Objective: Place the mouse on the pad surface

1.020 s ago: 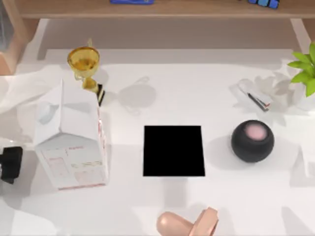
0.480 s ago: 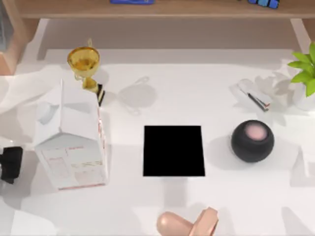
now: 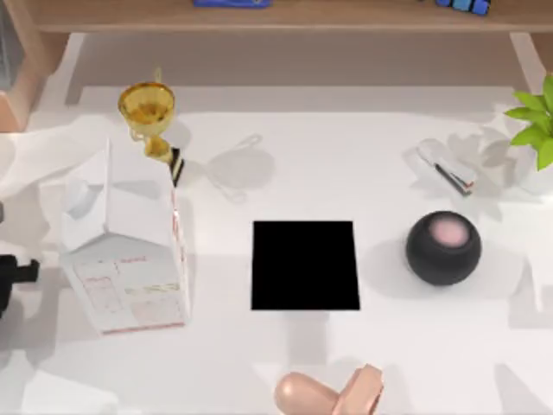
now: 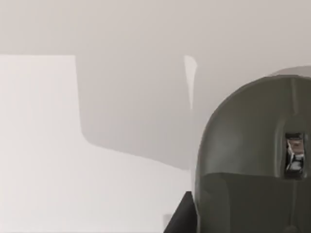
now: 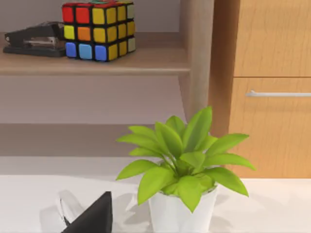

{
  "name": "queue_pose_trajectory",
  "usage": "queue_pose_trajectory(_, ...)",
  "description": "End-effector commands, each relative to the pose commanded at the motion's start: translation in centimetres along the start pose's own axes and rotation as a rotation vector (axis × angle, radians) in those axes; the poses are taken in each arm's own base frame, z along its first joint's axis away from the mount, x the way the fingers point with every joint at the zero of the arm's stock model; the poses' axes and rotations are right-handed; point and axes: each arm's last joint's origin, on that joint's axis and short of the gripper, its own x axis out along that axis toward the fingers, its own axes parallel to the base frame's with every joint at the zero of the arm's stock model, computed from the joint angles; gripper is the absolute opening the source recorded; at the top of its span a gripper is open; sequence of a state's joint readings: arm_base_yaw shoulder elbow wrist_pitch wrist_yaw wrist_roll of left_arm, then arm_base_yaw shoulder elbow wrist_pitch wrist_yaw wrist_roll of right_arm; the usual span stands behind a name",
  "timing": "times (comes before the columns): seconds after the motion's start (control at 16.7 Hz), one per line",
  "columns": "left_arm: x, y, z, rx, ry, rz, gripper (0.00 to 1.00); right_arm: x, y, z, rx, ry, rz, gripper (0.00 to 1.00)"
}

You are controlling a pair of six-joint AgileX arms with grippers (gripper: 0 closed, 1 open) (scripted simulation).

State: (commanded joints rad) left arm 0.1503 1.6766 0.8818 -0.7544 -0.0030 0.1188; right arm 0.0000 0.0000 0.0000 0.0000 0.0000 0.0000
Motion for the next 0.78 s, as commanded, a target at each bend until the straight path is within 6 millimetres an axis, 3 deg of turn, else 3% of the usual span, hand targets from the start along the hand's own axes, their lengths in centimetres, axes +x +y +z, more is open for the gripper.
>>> queue_pose_trajectory(0.36,-5.1,-0.5,-0.9,0.003,0.07,-0.038,0.0,0.0,0.0,0.0,0.0,0.0,0.0,1.0)
queue_pose_trajectory(0.78,-8.3,1.0,0.3,-0.037,-0.001,-0.005,0.0,0.0,0.0,0.0,0.0,0.0,0.0,1.0)
